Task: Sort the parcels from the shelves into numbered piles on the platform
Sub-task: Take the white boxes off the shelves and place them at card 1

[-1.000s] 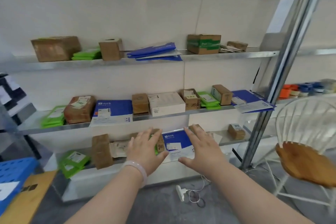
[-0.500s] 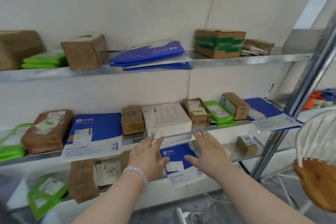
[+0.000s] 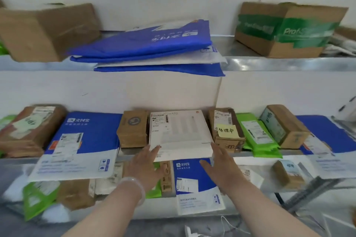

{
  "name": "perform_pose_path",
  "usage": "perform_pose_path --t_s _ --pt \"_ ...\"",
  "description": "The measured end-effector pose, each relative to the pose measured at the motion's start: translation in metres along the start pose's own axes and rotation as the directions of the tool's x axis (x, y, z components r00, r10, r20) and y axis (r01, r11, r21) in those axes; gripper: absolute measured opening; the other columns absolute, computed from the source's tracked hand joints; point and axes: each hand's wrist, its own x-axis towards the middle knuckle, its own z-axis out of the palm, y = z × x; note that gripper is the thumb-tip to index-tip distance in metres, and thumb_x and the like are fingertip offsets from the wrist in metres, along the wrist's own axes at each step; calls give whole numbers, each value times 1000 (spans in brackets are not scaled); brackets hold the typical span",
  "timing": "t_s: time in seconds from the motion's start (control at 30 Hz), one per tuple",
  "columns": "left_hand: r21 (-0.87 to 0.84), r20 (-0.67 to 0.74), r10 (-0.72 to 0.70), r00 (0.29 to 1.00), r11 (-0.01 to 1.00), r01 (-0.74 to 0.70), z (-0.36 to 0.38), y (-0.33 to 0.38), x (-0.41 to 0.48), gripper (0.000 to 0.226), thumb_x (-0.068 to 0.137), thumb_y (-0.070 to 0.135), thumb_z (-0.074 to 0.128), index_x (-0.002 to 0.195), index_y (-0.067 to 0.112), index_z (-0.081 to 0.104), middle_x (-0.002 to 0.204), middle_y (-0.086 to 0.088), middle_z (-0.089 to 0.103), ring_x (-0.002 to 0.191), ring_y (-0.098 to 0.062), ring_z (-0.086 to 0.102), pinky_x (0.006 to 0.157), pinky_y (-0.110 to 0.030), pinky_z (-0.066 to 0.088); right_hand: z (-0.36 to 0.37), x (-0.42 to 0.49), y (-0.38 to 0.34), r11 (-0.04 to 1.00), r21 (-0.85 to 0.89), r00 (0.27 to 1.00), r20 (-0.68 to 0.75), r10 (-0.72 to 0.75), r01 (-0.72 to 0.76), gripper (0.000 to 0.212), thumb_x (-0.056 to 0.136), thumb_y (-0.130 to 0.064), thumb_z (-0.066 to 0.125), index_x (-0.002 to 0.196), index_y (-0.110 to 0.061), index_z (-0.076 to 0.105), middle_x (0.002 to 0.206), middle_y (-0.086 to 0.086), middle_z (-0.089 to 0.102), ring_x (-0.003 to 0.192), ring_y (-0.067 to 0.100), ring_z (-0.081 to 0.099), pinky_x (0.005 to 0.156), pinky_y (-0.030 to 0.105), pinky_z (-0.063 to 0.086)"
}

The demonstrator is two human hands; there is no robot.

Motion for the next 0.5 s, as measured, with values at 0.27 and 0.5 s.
perform_pose_path --t_s 0.27,0.5 --pt "-181 25 -189 982 965 190 27 6 55 73 90 52 50 151 36 13 159 4 6 147 -22 11 118 -45 21 -4 60 26 998 55 994 110 27 -33 67 93 -52 44 151 -37 13 158 -7 18 139 24 33 110 43 36" --pt "-272 -70 -321 945 917 291 32 13 60 61 92 48 49 148 32 30 149 -2 31 135 -23 35 113 -41 32 3 69 33 985 170 998 58 28 -38 52 95 -44 47 144 -37 31 151 -9 34 124 16 49 100 33 42"
